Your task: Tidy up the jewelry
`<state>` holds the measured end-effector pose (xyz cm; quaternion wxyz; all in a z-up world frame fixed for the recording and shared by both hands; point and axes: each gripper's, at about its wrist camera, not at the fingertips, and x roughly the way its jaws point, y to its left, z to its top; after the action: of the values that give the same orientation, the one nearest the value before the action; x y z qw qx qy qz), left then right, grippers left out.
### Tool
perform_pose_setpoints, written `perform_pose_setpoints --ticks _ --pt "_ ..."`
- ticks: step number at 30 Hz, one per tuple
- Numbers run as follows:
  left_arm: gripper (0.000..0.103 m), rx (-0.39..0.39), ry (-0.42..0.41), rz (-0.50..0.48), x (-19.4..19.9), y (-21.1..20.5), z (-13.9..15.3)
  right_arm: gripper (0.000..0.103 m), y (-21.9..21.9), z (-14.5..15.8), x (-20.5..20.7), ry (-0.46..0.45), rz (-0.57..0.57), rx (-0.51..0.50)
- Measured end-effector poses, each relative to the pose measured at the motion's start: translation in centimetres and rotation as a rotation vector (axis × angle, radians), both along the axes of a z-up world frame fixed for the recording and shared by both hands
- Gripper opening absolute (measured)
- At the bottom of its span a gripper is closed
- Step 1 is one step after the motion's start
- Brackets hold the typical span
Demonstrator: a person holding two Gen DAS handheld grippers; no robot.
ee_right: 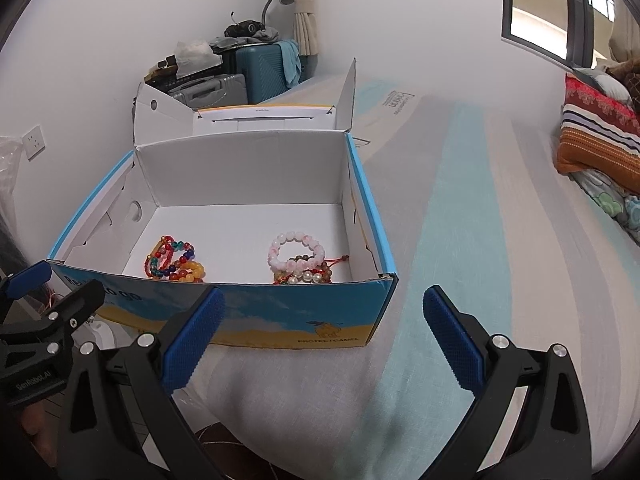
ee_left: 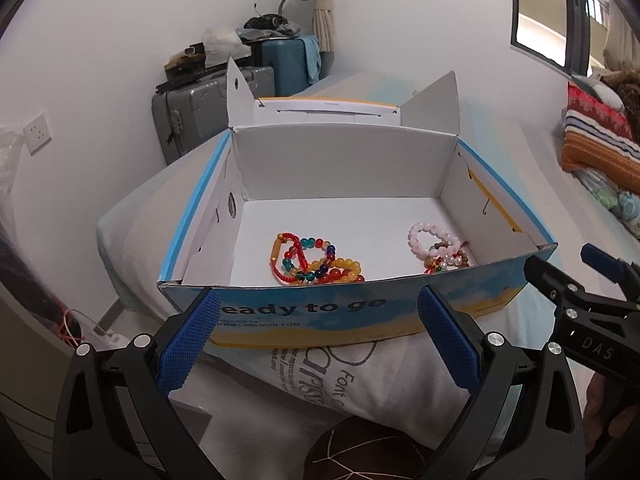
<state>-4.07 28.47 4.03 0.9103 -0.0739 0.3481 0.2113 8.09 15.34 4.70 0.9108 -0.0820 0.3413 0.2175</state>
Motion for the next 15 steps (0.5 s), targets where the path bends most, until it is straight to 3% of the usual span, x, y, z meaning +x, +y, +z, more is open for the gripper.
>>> perform_pose_setpoints --ticks 3,8,15 --pt "0.097 0.018 0.012 0.008 0.2 -0.15 -0.01 0.095 0.0 -0.03 0.02 0.0 0.0 -0.002" --pt "0.097 -0.033 0.008 0.0 0.3 0.11 -0.09 0.095 -0.06 -0.05 0.02 0.002 0.001 0.0" --pt "0.097 -0.039 0.008 0.016 0.33 0.12 -0.1 0.095 -0.09 -0.13 -0.03 0.005 0.002 0.0"
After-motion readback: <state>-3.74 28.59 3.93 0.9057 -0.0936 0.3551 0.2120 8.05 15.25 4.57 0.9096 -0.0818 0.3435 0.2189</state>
